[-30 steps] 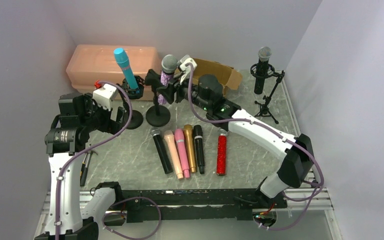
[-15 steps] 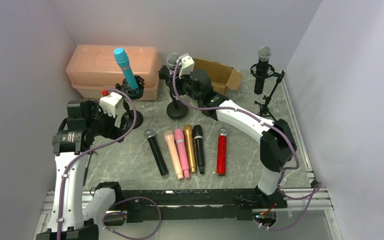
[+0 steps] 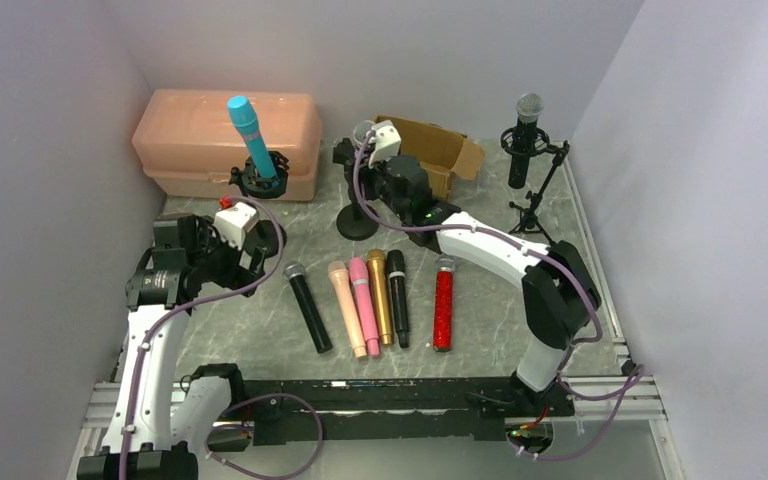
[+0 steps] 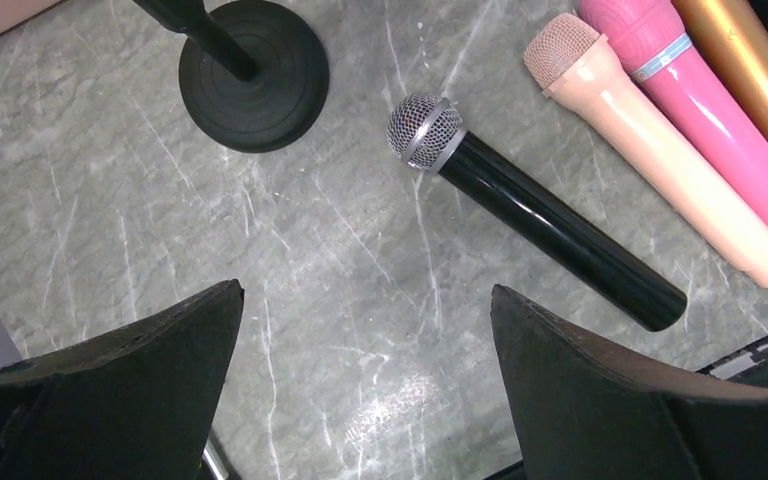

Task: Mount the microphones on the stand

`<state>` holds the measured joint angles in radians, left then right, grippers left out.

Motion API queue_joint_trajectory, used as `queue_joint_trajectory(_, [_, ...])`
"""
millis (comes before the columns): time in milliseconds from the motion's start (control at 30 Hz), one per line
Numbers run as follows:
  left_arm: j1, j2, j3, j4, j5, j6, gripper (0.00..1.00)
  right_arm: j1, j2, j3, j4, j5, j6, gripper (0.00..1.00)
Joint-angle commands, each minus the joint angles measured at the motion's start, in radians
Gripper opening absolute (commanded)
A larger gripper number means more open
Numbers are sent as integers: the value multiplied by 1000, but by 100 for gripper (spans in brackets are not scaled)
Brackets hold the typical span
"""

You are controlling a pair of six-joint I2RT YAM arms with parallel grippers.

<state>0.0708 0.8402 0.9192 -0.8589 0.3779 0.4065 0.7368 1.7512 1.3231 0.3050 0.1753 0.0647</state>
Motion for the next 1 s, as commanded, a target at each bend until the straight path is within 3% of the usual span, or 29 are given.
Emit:
queue_joint_trajectory(0, [2,-16,-36,98,28,34,100,-5,-120,-20,17,4,57,77])
queue_joint_trajectory(167, [3,-72,-149,229,19,52,99,-7,-219,-39,-78,-11,84,99])
queue_joint_trajectory(333, [4,-109,-214,363,38,2,99,-8,-334,-71,-231,22,116,100])
queue_joint_trajectory(600, [27,-56,-314,579,12,-104,99,-36,-669,-397,-351,118,190,100])
queue_joint_trajectory(800, [186,59,-359,720,144,-200,100,-248,-837,-575,-461,225,331,100])
queue_joint_trajectory(967, [197,155,-389,797,139,-186,99,-492,-883,-725,-424,267,499,100])
